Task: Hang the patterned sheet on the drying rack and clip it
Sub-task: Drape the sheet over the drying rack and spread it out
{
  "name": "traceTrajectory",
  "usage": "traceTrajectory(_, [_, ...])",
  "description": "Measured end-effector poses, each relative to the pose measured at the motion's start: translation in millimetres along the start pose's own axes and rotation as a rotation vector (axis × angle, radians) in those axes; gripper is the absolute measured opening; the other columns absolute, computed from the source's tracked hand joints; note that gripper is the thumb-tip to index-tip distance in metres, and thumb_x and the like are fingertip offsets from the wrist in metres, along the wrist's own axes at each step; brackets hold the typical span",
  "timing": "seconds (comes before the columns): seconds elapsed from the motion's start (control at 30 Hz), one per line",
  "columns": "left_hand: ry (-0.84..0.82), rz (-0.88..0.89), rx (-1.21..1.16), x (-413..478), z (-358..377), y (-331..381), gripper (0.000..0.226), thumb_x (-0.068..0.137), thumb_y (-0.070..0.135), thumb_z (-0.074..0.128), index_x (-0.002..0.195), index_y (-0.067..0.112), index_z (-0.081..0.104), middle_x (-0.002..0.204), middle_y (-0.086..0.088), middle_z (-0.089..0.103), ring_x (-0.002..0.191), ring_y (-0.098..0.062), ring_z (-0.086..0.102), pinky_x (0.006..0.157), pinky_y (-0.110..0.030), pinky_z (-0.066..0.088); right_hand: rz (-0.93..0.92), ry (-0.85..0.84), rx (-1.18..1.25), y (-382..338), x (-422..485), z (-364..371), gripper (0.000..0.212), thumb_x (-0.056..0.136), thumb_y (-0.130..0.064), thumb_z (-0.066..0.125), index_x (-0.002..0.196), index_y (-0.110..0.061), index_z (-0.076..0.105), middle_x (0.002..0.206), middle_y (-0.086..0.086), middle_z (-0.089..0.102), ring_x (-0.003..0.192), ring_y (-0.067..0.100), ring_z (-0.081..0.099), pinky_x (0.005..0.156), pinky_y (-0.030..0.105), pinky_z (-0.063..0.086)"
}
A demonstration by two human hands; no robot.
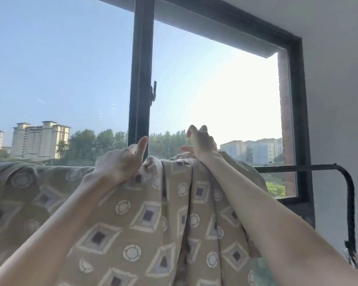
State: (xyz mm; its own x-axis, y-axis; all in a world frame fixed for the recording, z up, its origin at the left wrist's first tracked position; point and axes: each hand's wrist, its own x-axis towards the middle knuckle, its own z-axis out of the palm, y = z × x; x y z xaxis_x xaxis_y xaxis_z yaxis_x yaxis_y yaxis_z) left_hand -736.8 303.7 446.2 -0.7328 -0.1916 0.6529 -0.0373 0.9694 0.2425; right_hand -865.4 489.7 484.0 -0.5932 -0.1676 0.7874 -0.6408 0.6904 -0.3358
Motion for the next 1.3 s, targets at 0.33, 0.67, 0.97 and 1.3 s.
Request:
traceTrajectory(0.33, [-0.054,0.251,-0.066,-5,-4,47,0.065,0.078,0.077,0.028,0.132,0.043,0.042,0.125,-0.004,0.048,0.111,-0.021,0.052,0.093,-0.044,0.045,-0.035,0.058,-0.136,13,14,4,0.037,0.086,-0.016,0.066,0.111,-0.006,0.040,0.091,0.009,0.062,0.069,0.019,0.052,0.046,0.020,0.028])
traceTrajectory(0.67, [0.213,0.395,0.451,0,69,78,0.054,0.090,0.066,0.018,0.132,0.036,0.032,0.106,-0.003,0.063,0.090,-0.025,0.063,0.081,-0.040,0.037,-0.038,0.140,0.222,26,6,-7,0.019,0.097,-0.025,0.050,0.104,-0.008,0.050,0.088,0.009,0.066,0.078,0.021,0.066,0.059,0.020,0.049])
traceTrajectory(0.97, [0.176,0.336,0.421,8,74,82,0.053,0.091,0.064,0.008,0.134,0.043,0.032,0.097,-0.008,0.063,0.087,-0.025,0.062,0.076,-0.038,0.032,0.164,0.296,0.336,88,-127,8,0.095,0.064,-0.076,0.060,0.140,-0.044,0.012,0.150,-0.010,0.015,0.136,0.024,0.023,0.107,0.054,0.027])
traceTrajectory(1.3, [0.121,0.326,0.404,9,68,74,0.056,0.090,0.067,0.009,0.132,0.041,0.034,0.104,-0.010,0.063,0.094,-0.027,0.061,0.079,-0.040,0.033,0.293,-0.014,0.675,95,-206,60,0.111,0.066,-0.043,0.082,0.140,-0.057,0.001,0.108,-0.011,0.068,0.095,0.014,0.067,0.088,0.047,0.053])
